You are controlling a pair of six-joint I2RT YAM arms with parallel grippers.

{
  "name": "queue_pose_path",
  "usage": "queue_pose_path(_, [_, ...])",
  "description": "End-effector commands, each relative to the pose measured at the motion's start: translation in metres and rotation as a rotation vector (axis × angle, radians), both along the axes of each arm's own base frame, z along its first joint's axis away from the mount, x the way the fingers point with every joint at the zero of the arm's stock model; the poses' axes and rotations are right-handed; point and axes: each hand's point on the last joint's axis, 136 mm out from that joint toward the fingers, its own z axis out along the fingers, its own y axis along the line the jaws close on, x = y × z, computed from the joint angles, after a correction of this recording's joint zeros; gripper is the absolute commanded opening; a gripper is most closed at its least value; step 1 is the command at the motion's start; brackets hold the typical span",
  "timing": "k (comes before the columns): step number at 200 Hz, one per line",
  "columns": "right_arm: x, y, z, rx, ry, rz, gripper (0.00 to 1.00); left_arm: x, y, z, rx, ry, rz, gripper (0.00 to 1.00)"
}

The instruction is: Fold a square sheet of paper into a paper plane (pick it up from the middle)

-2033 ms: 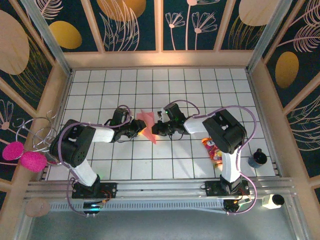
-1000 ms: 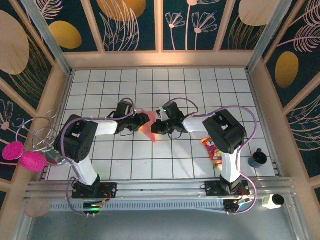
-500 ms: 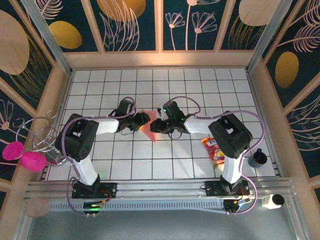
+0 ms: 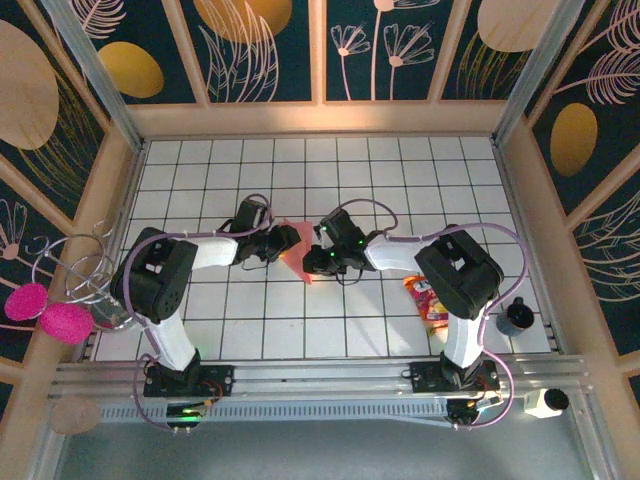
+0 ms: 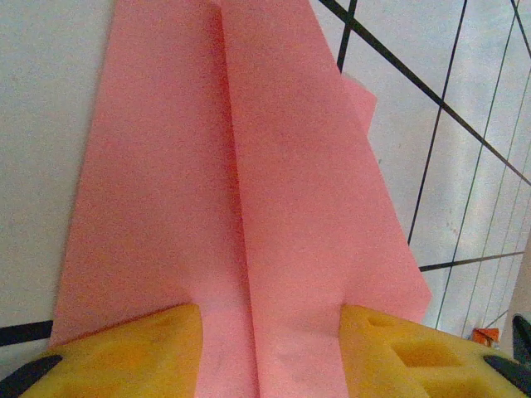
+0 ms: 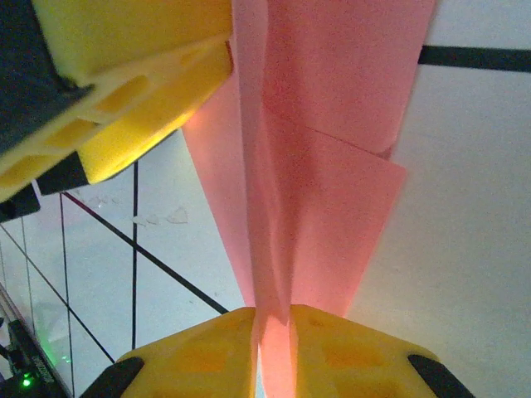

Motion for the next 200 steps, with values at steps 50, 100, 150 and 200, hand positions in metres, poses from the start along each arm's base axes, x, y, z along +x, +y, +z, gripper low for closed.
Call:
queue_pose_path(50, [-0.011, 0.001, -0.008, -0.027, 0.044, 0.021, 0.15, -0.042, 0.034, -0.062, 0.183, 0.191, 0.031, 0.47])
queue_pose_path(100, [-0.012, 0.003, -0.015, -0.034, 0.062, 0.031, 0.11, -0.041, 0.034, -0.059, 0.175, 0.185, 0.032, 0.47])
queue_pose_path(150, [-0.013, 0.001, -0.021, -0.048, 0.068, 0.031, 0.08, -0.035, 0.029, -0.045, 0.149, 0.154, 0.031, 0.48])
queue_pose_path(200, [-0.013, -0.006, -0.023, -0.016, 0.078, 0.053, 0.03, -0.006, 0.016, 0.01, 0.087, -0.001, 0.027, 0.5])
